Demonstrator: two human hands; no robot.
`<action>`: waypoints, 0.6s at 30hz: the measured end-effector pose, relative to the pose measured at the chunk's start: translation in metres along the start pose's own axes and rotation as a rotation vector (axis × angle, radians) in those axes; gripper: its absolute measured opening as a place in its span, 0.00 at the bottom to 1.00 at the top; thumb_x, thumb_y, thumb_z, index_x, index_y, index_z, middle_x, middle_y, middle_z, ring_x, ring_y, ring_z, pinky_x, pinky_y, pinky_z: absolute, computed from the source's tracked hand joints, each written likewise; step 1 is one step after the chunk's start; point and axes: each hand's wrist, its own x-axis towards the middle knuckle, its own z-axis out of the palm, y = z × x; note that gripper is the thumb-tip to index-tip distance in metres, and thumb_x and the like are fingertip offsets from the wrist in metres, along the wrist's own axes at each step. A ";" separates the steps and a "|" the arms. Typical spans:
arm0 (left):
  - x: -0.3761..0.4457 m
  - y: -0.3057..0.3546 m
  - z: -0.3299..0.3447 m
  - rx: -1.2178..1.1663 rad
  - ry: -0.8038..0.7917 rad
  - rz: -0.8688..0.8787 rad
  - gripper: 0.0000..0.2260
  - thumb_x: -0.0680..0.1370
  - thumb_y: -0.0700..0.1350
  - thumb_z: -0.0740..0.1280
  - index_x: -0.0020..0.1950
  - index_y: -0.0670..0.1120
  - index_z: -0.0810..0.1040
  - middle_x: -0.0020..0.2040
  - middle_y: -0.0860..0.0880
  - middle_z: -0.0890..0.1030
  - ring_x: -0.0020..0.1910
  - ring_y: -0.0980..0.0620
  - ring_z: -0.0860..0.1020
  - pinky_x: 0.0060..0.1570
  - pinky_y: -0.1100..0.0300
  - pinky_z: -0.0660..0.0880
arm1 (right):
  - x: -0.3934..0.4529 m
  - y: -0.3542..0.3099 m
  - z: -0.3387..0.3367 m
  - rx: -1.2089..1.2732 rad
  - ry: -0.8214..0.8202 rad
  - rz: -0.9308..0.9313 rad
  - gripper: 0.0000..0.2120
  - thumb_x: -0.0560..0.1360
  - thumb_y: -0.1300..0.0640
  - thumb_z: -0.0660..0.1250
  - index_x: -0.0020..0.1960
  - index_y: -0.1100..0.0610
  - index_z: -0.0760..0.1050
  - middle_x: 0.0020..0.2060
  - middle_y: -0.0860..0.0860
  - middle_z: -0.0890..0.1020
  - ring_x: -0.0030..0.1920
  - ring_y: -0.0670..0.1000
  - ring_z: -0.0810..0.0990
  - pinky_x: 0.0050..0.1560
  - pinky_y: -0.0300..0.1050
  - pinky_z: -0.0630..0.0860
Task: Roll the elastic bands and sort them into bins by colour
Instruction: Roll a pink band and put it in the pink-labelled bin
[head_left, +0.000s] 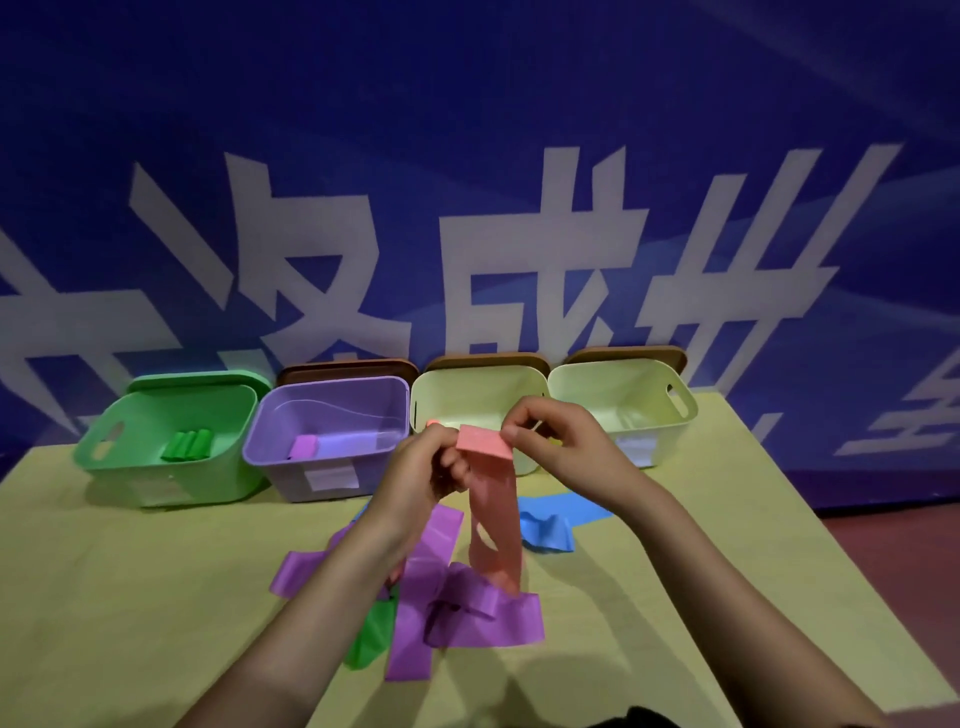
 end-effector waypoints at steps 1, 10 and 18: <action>0.000 0.000 0.000 0.001 -0.003 -0.002 0.20 0.79 0.37 0.54 0.27 0.46 0.61 0.23 0.51 0.64 0.24 0.53 0.64 0.30 0.60 0.65 | 0.000 -0.002 -0.001 0.054 -0.002 0.018 0.06 0.76 0.62 0.66 0.40 0.58 0.77 0.35 0.45 0.78 0.37 0.43 0.74 0.39 0.38 0.69; 0.005 0.006 0.007 0.134 -0.017 0.072 0.18 0.80 0.36 0.55 0.30 0.44 0.62 0.25 0.48 0.66 0.26 0.51 0.65 0.27 0.64 0.65 | 0.007 0.002 0.003 0.251 0.153 0.095 0.07 0.72 0.65 0.65 0.36 0.58 0.76 0.32 0.49 0.78 0.36 0.48 0.74 0.40 0.41 0.72; 0.008 0.009 -0.002 0.277 0.101 0.361 0.11 0.80 0.49 0.60 0.46 0.42 0.72 0.40 0.46 0.75 0.40 0.54 0.74 0.41 0.62 0.71 | 0.025 -0.005 0.012 0.370 0.153 0.099 0.07 0.76 0.68 0.65 0.39 0.62 0.75 0.30 0.49 0.79 0.32 0.49 0.77 0.38 0.40 0.76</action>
